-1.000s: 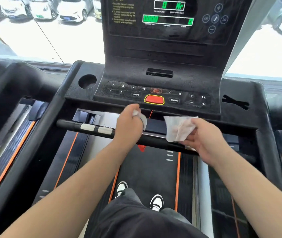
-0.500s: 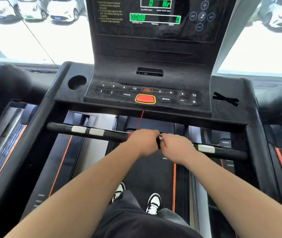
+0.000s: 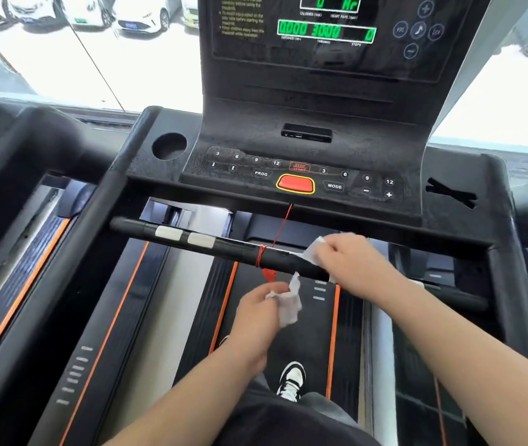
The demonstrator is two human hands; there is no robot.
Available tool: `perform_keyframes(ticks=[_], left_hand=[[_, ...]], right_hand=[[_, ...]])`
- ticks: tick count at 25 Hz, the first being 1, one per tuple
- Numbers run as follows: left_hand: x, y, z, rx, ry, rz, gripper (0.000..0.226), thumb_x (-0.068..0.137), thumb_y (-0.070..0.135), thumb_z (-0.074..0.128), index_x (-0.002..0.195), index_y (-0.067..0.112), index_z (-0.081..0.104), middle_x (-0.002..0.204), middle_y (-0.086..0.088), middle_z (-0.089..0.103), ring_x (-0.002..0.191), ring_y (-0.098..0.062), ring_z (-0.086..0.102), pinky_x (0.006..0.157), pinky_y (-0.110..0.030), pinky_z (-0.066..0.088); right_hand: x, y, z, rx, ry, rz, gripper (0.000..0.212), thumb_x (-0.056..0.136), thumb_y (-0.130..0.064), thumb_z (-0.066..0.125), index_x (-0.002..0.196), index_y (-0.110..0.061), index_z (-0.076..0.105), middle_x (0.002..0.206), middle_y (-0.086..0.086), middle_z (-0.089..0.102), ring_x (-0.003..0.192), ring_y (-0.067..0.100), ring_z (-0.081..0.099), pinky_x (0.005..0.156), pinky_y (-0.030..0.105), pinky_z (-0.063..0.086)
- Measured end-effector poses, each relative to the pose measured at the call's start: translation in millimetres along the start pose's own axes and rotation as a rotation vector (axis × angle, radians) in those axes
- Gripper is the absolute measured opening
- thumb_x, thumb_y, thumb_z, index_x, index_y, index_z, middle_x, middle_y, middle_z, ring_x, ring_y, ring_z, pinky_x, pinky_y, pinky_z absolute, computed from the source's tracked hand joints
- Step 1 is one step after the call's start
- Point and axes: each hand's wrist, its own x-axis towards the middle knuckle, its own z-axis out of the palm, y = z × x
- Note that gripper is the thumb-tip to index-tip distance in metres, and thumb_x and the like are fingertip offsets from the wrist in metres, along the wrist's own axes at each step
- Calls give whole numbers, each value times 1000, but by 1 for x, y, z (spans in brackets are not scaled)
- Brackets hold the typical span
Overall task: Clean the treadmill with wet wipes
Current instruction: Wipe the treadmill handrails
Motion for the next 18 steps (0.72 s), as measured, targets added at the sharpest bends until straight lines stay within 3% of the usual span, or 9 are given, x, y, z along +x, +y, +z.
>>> perform_keyframes(ticks=[3,5,6,7,9,10,12,14,18], left_hand=[[11,-15,-1,-528,-37,-355,20,94,-7,44,101,-5,63,95,-21,73,80,-30,71,78,-37,61],[23,-15,1,-754,-149,-434,19,96,-3,45,84,8,56,81,-6,56,65,-14,51,66,-17,52],[29,-10,7,-863,-161,-456,22,93,-4,45,81,12,52,80,-1,46,66,-8,41,61,-11,40],[37,-1,14,-907,-147,-440,22,87,-9,46,81,12,51,82,-2,44,73,-7,40,61,-11,33],[58,10,30,-892,-30,-332,33,76,-18,42,97,1,59,101,-13,61,98,-18,57,72,-23,45],[67,11,36,-888,-17,-298,45,74,-20,39,110,-6,61,116,-19,66,110,-28,64,83,-37,54],[73,9,48,-917,-103,-253,69,66,-22,37,131,-9,56,131,-28,62,117,-42,64,98,-52,54],[66,14,56,-832,-84,-245,80,58,-22,37,136,-12,52,131,-29,62,114,-39,65,101,-49,53],[51,19,57,-877,11,-284,58,79,-26,30,127,-13,59,107,-23,70,99,-30,69,92,-39,58]], right_hand=[[13,8,-15,127,55,166,28,88,-19,54,98,0,71,79,9,69,74,18,61,73,35,56],[8,4,-31,378,143,222,32,82,-22,53,92,5,69,81,14,65,78,21,59,78,48,56],[4,5,-38,413,186,201,29,84,-22,51,83,3,66,77,14,63,74,22,55,71,46,53],[0,0,-43,373,239,165,29,89,-23,49,75,-1,62,71,10,60,71,22,52,66,41,47],[-1,-7,-45,110,291,58,38,97,-29,43,65,-15,56,67,-1,59,72,26,52,68,38,42],[1,-9,-39,-19,278,13,40,100,-32,41,63,-23,52,70,-2,60,75,29,53,69,38,41],[10,-6,-18,-251,159,-2,32,102,-32,37,72,-24,47,86,7,66,85,33,58,73,38,42],[19,6,10,-286,-21,65,29,101,-33,33,82,-19,50,102,11,68,93,33,60,76,37,44],[34,7,33,-279,-219,65,30,97,-34,29,85,-20,53,100,5,66,95,31,62,86,43,52]])
